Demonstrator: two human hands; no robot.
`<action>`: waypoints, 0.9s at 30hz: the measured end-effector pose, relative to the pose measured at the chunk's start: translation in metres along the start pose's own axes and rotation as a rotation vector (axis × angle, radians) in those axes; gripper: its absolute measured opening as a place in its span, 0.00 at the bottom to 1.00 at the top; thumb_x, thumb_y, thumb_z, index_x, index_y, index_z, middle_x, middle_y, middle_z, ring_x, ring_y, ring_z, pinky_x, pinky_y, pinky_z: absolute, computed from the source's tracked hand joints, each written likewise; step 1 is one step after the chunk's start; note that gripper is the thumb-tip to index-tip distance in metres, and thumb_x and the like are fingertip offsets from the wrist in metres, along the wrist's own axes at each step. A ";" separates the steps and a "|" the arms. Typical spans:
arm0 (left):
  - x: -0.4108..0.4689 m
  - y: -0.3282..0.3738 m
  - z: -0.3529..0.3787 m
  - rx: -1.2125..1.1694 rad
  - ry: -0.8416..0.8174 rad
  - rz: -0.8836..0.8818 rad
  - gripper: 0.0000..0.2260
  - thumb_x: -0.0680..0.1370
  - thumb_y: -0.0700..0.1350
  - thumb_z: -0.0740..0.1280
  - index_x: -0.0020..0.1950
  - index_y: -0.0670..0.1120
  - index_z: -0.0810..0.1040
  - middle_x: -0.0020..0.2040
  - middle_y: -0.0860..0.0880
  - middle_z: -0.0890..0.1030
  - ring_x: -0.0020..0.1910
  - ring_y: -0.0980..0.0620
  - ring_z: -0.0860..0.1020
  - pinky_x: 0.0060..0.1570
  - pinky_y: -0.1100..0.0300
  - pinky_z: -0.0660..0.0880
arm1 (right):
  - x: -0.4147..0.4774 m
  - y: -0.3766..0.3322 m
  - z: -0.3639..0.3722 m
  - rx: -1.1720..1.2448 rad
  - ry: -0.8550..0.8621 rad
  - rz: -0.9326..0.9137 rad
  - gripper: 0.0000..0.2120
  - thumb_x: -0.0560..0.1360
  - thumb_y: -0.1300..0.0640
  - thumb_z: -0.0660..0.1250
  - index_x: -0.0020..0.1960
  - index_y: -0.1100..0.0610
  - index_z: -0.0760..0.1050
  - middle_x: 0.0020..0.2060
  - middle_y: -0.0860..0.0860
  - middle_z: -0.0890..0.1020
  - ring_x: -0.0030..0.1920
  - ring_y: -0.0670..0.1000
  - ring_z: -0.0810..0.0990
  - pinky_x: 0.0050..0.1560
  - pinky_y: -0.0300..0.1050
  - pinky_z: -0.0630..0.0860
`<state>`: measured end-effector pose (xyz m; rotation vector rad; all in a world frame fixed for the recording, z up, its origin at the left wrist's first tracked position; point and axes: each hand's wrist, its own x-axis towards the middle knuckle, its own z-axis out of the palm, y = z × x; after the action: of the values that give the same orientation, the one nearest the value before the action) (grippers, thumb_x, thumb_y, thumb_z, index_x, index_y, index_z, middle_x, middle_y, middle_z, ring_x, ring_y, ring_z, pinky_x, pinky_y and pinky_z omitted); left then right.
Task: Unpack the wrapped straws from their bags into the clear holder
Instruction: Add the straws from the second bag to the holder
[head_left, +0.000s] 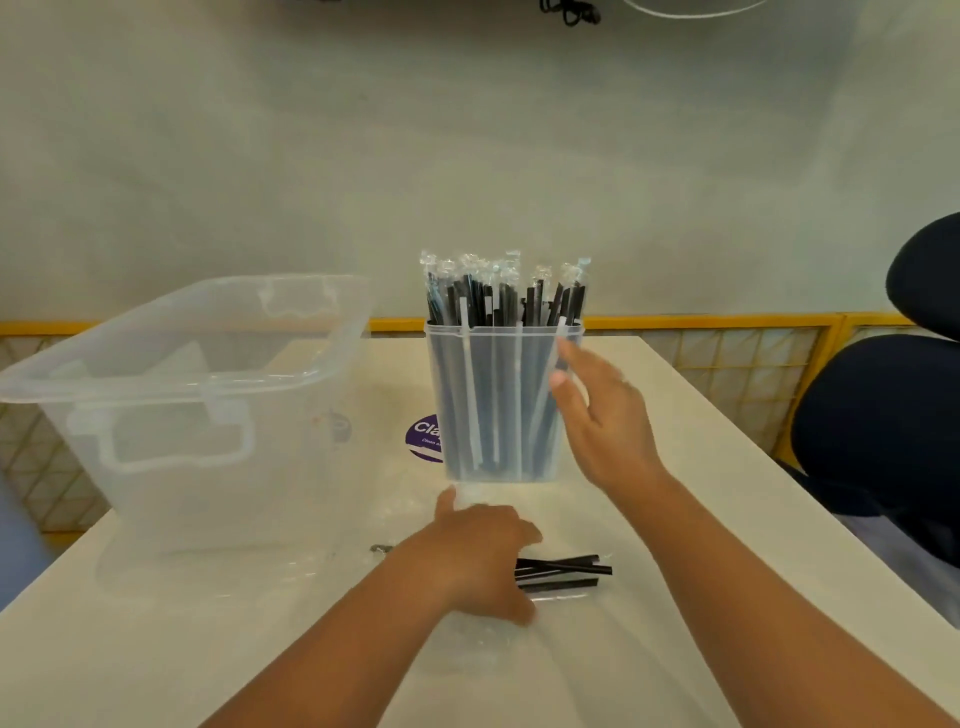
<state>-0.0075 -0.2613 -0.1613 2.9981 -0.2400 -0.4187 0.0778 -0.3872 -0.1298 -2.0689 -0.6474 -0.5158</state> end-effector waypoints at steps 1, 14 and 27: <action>0.003 0.003 0.006 0.075 -0.001 0.001 0.22 0.72 0.52 0.67 0.65 0.53 0.70 0.60 0.51 0.74 0.65 0.49 0.69 0.72 0.41 0.43 | -0.011 0.006 0.001 -0.062 -0.042 0.017 0.30 0.74 0.43 0.49 0.72 0.54 0.64 0.70 0.55 0.69 0.72 0.53 0.63 0.70 0.46 0.58; 0.014 0.015 0.020 0.228 0.243 -0.089 0.11 0.77 0.38 0.55 0.53 0.45 0.75 0.52 0.45 0.78 0.62 0.44 0.67 0.70 0.37 0.42 | -0.095 0.047 0.001 0.129 -0.219 0.258 0.17 0.80 0.51 0.58 0.66 0.51 0.72 0.63 0.46 0.77 0.65 0.44 0.72 0.68 0.36 0.58; -0.004 0.024 -0.015 -0.233 0.407 0.061 0.11 0.82 0.49 0.54 0.60 0.47 0.71 0.56 0.48 0.78 0.57 0.46 0.74 0.65 0.51 0.65 | -0.054 -0.011 -0.046 0.402 -0.306 0.251 0.09 0.70 0.66 0.70 0.36 0.54 0.81 0.29 0.47 0.81 0.32 0.45 0.77 0.39 0.39 0.76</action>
<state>-0.0105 -0.2834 -0.1428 2.7555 -0.2256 0.1619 0.0238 -0.4341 -0.1298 -1.8191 -0.5972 0.0762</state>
